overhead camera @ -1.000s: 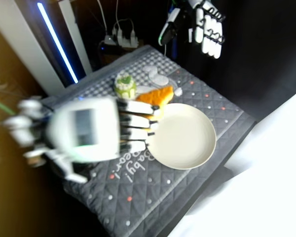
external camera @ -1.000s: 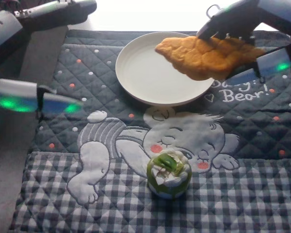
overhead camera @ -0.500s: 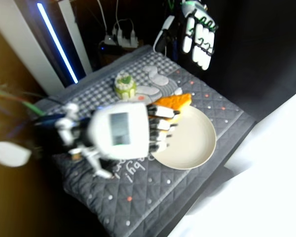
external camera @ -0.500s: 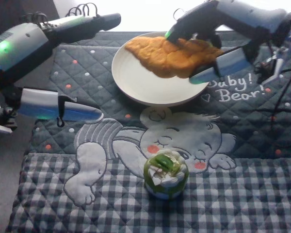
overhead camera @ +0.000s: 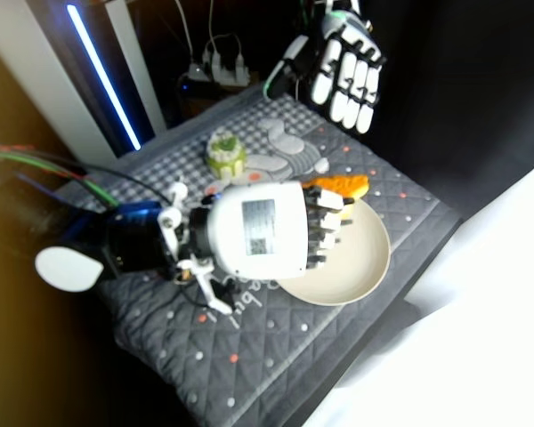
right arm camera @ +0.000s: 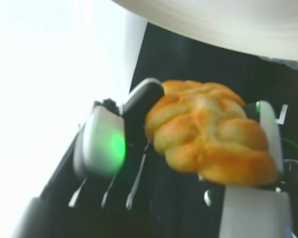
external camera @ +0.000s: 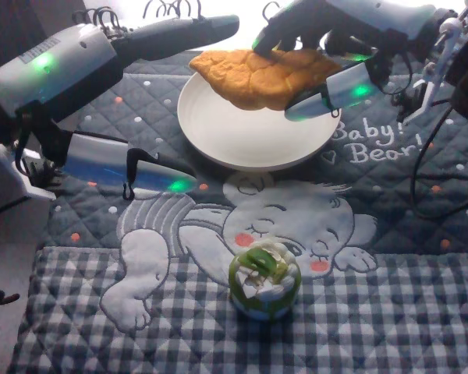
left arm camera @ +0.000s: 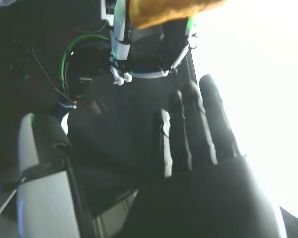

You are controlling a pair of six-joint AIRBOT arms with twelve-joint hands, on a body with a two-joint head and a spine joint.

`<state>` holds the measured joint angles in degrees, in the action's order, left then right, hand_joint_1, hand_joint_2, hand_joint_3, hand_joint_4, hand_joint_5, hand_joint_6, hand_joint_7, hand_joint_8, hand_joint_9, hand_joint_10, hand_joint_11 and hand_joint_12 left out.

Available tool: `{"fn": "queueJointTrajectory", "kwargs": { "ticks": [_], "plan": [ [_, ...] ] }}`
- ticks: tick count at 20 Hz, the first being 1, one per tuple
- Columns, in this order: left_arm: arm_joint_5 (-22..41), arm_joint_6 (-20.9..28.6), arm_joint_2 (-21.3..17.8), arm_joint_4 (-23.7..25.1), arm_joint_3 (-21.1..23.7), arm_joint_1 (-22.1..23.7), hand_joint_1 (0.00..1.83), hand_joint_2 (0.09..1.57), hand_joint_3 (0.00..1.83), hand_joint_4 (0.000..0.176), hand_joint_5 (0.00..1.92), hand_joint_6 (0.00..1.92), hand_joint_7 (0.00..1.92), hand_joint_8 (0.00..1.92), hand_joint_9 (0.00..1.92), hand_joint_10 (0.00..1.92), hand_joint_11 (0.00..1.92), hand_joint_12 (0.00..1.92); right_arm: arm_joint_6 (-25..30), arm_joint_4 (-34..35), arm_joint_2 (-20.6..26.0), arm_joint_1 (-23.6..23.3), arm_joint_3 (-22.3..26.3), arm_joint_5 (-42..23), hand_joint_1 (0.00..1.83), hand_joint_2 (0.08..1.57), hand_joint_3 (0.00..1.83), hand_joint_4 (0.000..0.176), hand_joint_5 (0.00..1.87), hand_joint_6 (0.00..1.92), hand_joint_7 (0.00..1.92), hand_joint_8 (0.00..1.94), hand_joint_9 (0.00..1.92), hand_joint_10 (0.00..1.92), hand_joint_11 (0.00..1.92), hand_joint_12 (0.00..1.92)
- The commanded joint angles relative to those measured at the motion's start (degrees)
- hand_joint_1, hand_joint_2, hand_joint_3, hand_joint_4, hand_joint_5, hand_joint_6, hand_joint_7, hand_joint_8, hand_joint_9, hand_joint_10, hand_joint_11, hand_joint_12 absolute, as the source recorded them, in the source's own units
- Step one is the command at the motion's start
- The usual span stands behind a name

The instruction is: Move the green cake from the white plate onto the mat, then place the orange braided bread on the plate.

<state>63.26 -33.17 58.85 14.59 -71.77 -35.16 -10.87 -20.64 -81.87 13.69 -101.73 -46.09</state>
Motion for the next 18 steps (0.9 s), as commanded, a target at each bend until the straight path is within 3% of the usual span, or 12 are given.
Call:
{"fn": "queueJointTrajectory", "kwargs": {
  "ticks": [1,4,5,7,8,9,10,12,13,14,16,18],
  "plan": [
    [6.66,0.56,0.14,-2.09,-0.16,0.62,0.86,0.79,0.00,0.097,0.28,0.00,0.39,0.00,0.47,0.02,0.43,0.10,-0.66,2.74,0.30,-0.88,-0.51,-4.44,1.23,1.15,0.00,0.000,0.88,1.10,0.94,1.26,1.17,1.51,1.19,1.74],
    [6.80,0.76,0.42,-1.99,-0.01,0.64,0.84,0.81,0.00,0.102,0.25,0.01,0.39,0.00,0.45,0.01,0.40,0.09,-0.73,2.94,-0.77,-0.88,-1.33,-3.84,1.24,1.17,0.00,0.000,0.85,0.95,0.91,1.33,1.05,1.39,0.99,1.74],
    [6.87,0.95,0.51,-1.96,0.00,0.64,0.83,0.81,0.00,0.111,0.26,0.01,0.39,0.01,0.46,0.01,0.42,0.10,-0.74,3.07,-1.07,-0.88,-1.59,-3.70,1.23,1.18,0.00,0.000,0.85,1.11,0.87,1.27,0.97,1.64,0.91,1.88],
    [6.81,1.34,0.73,-1.84,0.00,0.63,0.85,0.80,0.00,0.109,0.27,0.01,0.41,0.01,0.50,0.02,0.45,0.11,-0.74,3.08,-1.43,-0.88,-2.08,-2.97,1.16,1.14,0.00,0.000,0.92,1.04,0.84,1.63,0.95,1.90,1.00,1.92],
    [6.69,1.51,0.77,-1.70,0.02,0.63,0.86,0.80,0.00,0.094,0.28,0.01,0.40,0.01,0.50,0.02,0.45,0.11,-0.73,2.74,-1.43,-0.87,-2.09,-2.75,1.32,1.13,0.00,0.000,0.86,0.96,0.90,1.21,0.97,1.40,0.79,1.60],
    [6.63,1.61,0.77,-1.67,0.04,0.62,0.84,0.79,0.00,0.112,0.29,0.02,0.41,0.01,0.51,0.02,0.47,0.12,-0.72,2.60,-1.39,-0.87,-2.09,-2.68,1.23,1.09,0.00,0.000,0.75,0.50,0.80,0.49,0.84,0.63,0.57,1.19],
    [6.60,1.78,0.76,-1.67,0.04,0.59,0.81,0.79,0.00,0.117,0.28,0.01,0.40,0.00,0.51,0.02,0.48,0.13,-0.72,2.45,-1.37,-0.87,-2.07,-2.63,1.14,1.06,0.00,0.000,0.71,0.22,0.76,0.14,0.75,0.24,0.43,0.99],
    [6.48,2.05,0.76,-1.67,0.06,0.45,0.81,0.79,0.00,0.102,0.27,0.00,0.38,0.00,0.50,0.01,0.45,0.11,-0.71,2.27,-1.36,-0.86,-1.95,-2.62,0.96,0.99,0.00,0.009,0.51,0.02,0.59,0.01,0.59,0.02,0.23,0.82],
    [6.48,2.21,0.76,-1.67,0.06,0.37,0.81,0.79,0.00,0.097,0.28,0.01,0.40,0.01,0.50,0.01,0.45,0.11,-0.65,2.05,-1.36,-0.86,-1.85,-2.62,0.92,0.93,0.00,0.088,0.33,0.00,0.45,0.00,0.46,0.00,0.12,0.72],
    [6.49,2.43,0.76,-1.69,0.06,0.29,0.82,0.78,0.00,0.101,0.29,0.01,0.41,0.01,0.50,0.01,0.44,0.11,-0.40,1.64,-1.35,-0.86,-1.73,-2.62,0.89,0.89,0.00,0.129,0.23,0.00,0.38,0.00,0.39,0.00,0.06,0.69],
    [6.51,2.86,0.77,-1.78,0.08,0.09,0.82,0.78,0.00,0.109,0.28,0.00,0.39,0.00,0.48,0.00,0.41,0.09,1.30,-0.10,-1.35,-0.86,-1.52,-2.62,0.87,0.85,0.00,0.172,0.09,0.00,0.25,0.00,0.27,0.00,0.00,0.63],
    [6.60,3.17,0.73,-2.13,0.08,-0.30,0.78,0.80,0.01,0.083,0.27,0.00,0.40,0.01,0.50,0.01,0.47,0.12,1.85,-1.48,-1.31,-0.86,-0.97,-2.62,0.92,0.85,0.00,0.176,0.03,0.00,0.22,0.01,0.24,0.00,0.00,0.54]
  ]
}}
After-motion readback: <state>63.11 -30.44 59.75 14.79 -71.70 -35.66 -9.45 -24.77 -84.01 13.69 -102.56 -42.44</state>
